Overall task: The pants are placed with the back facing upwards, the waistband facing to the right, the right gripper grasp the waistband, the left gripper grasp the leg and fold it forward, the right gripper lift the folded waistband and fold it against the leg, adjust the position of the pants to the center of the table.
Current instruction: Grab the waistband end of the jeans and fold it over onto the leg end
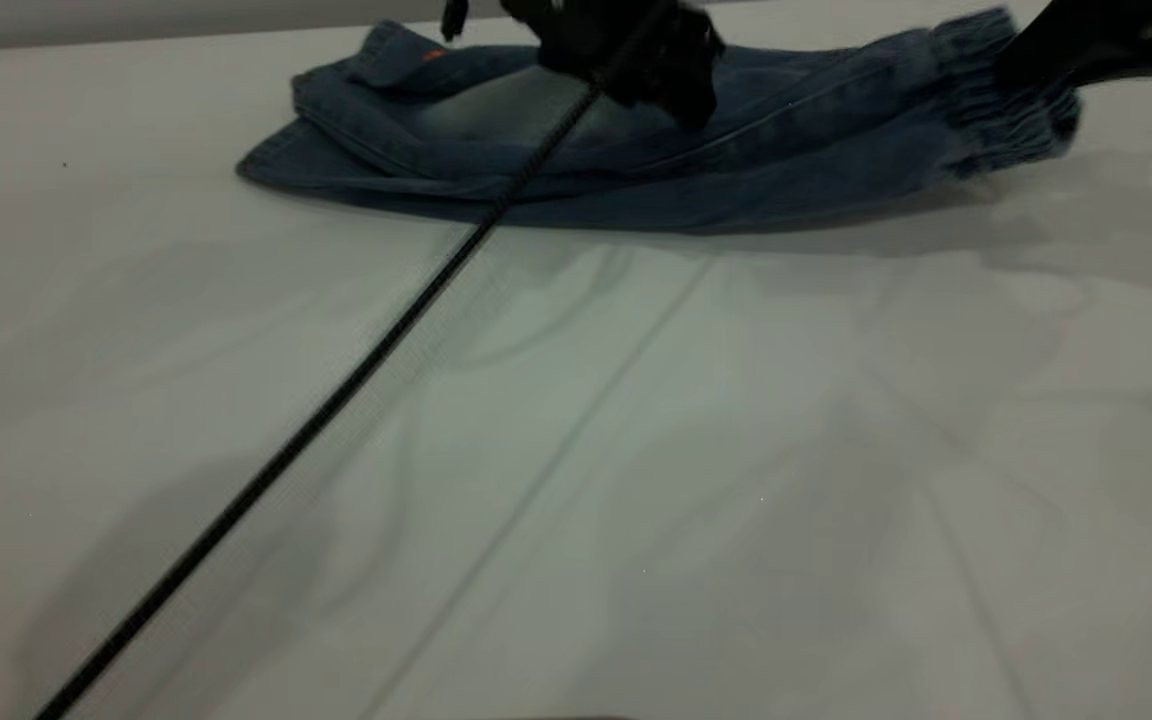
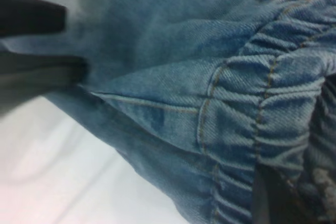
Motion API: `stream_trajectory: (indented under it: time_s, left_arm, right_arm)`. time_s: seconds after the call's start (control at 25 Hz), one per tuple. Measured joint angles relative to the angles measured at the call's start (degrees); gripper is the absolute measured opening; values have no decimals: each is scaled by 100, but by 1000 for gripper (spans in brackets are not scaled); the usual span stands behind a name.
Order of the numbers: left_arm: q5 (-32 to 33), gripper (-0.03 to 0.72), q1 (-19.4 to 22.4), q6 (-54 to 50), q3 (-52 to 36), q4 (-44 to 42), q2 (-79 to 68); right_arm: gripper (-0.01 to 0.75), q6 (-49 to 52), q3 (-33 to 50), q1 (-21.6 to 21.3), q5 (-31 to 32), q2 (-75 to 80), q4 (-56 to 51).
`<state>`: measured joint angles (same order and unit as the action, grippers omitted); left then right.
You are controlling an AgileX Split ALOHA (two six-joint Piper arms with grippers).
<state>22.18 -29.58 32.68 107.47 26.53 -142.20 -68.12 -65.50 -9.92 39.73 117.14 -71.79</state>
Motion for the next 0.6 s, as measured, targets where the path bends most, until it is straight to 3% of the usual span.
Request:
stream_trajectory:
  time_s: [0.28,0.48,0.6]
  left_arm:
    - [54,473,-29,-23,5,287,-251]
    - [77,473,-304,-13,44,504,-251]
    - [439,473,-391,-18,201,325,-232]
  right_arm:
    - [55,99,4,-138,388,-739,78]
    - [55,103,-122,-138,738,-1107,73]
    - [55,103,-163,-138,953,-1153,20]
